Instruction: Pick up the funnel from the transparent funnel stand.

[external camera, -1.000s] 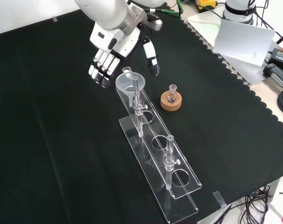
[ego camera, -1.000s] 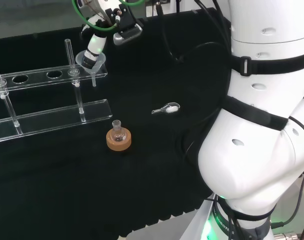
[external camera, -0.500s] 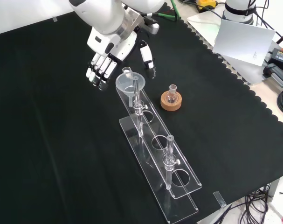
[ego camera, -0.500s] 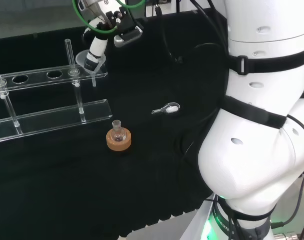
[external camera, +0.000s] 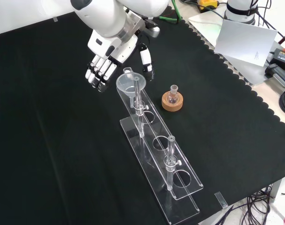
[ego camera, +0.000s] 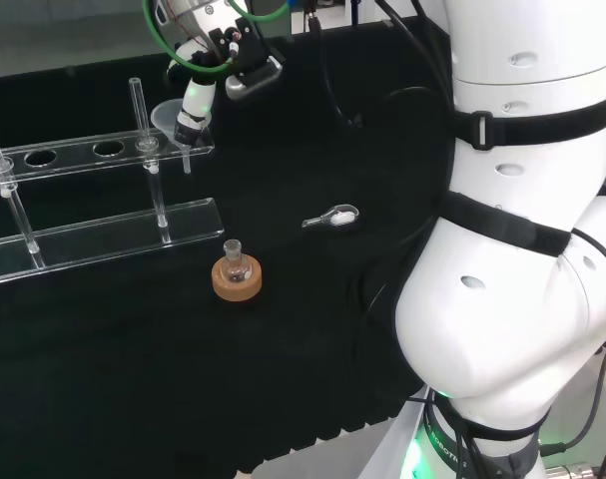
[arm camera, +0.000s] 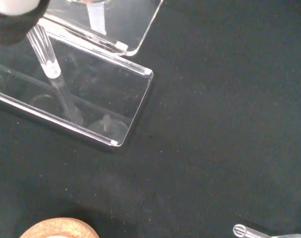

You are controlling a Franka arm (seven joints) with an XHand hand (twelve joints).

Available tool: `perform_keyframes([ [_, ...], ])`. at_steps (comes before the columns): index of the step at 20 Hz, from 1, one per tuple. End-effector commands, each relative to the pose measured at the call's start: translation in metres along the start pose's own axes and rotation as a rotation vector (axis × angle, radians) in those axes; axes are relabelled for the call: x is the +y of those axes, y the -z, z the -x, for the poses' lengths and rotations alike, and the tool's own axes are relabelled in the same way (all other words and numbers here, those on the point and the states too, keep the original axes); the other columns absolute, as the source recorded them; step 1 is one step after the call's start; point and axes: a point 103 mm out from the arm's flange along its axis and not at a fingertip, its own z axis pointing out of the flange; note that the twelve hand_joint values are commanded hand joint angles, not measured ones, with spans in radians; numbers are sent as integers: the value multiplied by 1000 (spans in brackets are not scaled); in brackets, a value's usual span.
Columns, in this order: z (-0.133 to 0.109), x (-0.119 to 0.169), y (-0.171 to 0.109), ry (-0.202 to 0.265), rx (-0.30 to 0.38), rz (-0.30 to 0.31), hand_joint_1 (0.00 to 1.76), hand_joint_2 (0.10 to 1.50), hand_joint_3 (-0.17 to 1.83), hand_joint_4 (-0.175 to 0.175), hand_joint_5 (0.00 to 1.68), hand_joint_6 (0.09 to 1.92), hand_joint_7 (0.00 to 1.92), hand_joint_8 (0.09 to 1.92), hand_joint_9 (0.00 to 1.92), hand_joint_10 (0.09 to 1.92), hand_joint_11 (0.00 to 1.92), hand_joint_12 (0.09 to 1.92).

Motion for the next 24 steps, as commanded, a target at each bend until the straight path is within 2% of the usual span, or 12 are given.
perform_keyframes([
  [1, 1, 1, -4, 29, -9, 1, 719, 667, 21, -72, 0, 87, 11, 87, 0, 87, 0, 87],
  [2, 1, 1, -5, 31, -9, -2, 719, 667, 21, -70, 0, 87, 13, 87, 0, 87, 0, 87],
  [3, 5, 2, -8, 58, -8, 5, 719, 667, 21, -65, 0, 87, 16, 87, 0, 87, 0, 87],
  [4, 16, -1, -11, 58, 6, 11, 718, 667, 20, -61, 0, 87, 21, 87, 0, 87, 0, 87],
  [5, 16, -1, -12, 54, 4, 6, 718, 667, 20, -58, 0, 87, 28, 87, 0, 87, 0, 87],
  [8, -2, 5, -7, 42, -2, -22, 715, 666, 20, -55, 0, 87, 46, 87, 0, 87, 0, 87],
  [13, -8, 3, 0, 52, 5, -10, 704, 665, 19, -53, 0, 87, 44, 87, 0, 87, 0, 87],
  [24, -5, 1, -9, 79, 17, -31, 694, 669, 20, -48, 0, 87, 106, 87, 4, 87, 0, 87],
])
